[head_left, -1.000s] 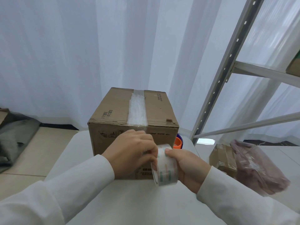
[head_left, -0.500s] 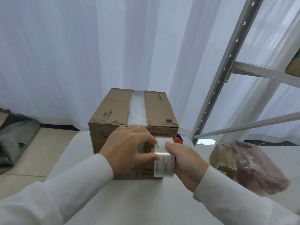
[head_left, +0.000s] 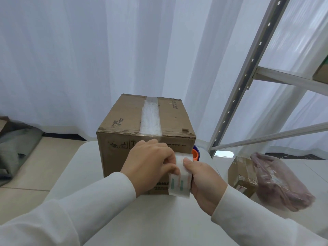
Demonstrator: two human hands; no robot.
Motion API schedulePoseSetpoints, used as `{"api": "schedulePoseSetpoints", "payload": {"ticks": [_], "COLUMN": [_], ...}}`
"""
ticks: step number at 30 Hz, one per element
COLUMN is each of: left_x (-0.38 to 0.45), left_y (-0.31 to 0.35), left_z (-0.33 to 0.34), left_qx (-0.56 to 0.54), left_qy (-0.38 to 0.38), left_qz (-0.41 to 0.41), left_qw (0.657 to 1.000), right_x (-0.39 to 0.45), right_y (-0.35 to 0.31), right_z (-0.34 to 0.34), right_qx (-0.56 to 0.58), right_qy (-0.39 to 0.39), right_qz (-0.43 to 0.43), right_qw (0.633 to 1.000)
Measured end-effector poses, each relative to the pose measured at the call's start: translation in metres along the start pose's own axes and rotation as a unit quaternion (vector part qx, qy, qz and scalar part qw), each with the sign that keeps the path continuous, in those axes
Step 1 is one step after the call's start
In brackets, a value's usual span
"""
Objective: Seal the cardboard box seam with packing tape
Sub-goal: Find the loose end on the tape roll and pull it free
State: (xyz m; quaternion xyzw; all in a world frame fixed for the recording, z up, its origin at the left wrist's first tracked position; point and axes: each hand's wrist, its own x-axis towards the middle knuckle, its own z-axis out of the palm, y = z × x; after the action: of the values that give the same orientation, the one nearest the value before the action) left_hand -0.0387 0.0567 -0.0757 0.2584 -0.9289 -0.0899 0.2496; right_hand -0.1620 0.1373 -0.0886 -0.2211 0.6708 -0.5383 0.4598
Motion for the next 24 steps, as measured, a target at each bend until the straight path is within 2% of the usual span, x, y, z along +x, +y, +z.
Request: {"api": "schedulePoseSetpoints", "payload": {"ticks": [3, 10, 19, 24], "left_x": [-0.0026, -0.007, -0.005, -0.0057], "left_y": [0.0011, -0.0021, 0.0038, 0.002], "left_z": [0.0028, -0.0013, 0.004, 0.0052], "left_qx": [0.007, 0.035, 0.059, 0.034], "left_qy": [-0.02, 0.008, -0.014, 0.008], "left_qz": [-0.004, -0.031, -0.015, -0.022], "left_qw": [1.0, 0.999, 0.998, 0.999], "right_x": [0.0024, 0.0, 0.0026, 0.0033], "right_y": [0.0026, 0.0018, 0.0048, 0.0014], "right_z": [-0.0005, 0.0023, -0.0012, -0.0026], "right_qx": [-0.026, 0.002, -0.008, -0.005], "right_qy": [0.004, -0.011, 0.0, -0.005], "right_qz": [-0.006, 0.006, 0.016, 0.023], "right_qw": [1.0, 1.0, 1.0, 1.0]}}
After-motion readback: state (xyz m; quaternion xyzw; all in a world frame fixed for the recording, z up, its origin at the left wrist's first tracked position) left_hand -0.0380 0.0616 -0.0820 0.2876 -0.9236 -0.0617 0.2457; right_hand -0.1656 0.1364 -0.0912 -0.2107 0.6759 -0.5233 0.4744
